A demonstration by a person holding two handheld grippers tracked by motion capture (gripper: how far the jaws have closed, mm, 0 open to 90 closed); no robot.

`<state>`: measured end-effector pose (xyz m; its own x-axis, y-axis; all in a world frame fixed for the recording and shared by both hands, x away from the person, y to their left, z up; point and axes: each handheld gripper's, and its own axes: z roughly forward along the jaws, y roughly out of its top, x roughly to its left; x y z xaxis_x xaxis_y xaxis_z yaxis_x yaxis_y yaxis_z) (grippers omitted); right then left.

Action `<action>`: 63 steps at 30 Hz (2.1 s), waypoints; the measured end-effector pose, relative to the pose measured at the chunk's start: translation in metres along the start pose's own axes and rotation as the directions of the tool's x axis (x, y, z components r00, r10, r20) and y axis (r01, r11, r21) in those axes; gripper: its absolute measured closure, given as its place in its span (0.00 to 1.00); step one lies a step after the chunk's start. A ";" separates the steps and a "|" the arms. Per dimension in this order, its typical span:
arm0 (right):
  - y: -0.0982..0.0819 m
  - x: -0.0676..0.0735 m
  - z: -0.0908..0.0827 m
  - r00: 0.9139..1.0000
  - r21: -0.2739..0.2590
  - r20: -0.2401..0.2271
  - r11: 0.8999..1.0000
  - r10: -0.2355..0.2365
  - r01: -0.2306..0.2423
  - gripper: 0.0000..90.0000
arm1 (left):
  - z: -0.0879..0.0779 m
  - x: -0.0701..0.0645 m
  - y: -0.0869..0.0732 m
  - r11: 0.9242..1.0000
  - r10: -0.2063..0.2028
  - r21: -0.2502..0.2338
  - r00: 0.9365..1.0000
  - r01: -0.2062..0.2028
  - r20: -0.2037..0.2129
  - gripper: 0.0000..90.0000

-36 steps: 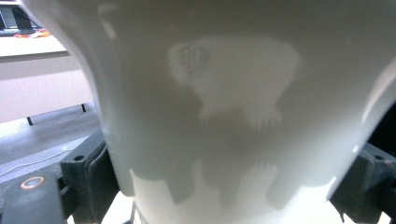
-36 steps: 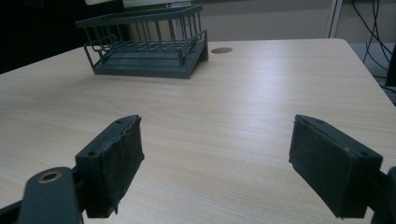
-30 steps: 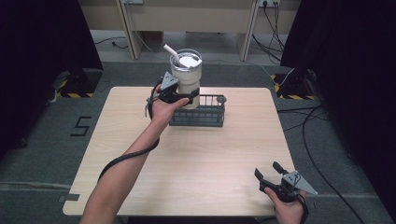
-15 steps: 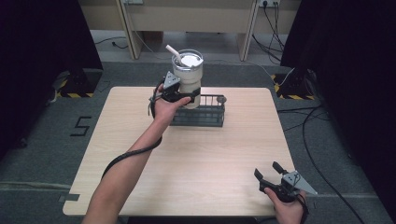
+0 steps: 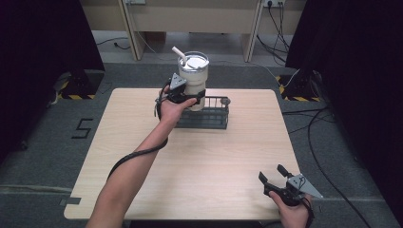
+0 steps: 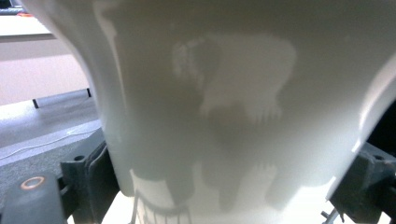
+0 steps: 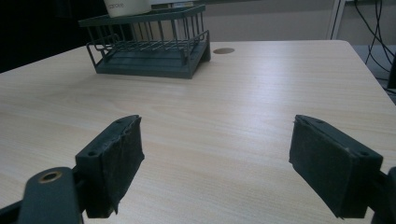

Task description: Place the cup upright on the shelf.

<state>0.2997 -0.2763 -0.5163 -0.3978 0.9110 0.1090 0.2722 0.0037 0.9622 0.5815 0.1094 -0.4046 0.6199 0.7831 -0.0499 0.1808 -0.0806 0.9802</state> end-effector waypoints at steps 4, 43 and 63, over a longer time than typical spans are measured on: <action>0.000 0.000 0.000 1.000 0.000 -0.001 1.000 -0.001 0.001 0.20 | 0.003 0.002 -0.002 1.000 -0.008 0.005 1.000 0.008 -0.008 0.12; 0.000 0.000 0.000 1.000 -0.001 -0.009 1.000 -0.003 0.003 0.20 | 0.025 -0.007 -0.030 0.997 -0.039 0.064 0.999 0.040 -0.020 0.12; 0.000 0.000 0.000 1.000 0.000 -0.012 1.000 -0.006 0.006 0.20 | 0.025 -0.003 -0.040 0.996 -0.051 0.067 0.998 0.054 -0.039 0.12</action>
<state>0.3000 -0.2762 -0.5163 -0.4098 0.9060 0.1064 0.2696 0.0089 0.9629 0.5910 0.0949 -0.4482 0.5796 0.8096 -0.0924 0.2648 -0.0798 0.9610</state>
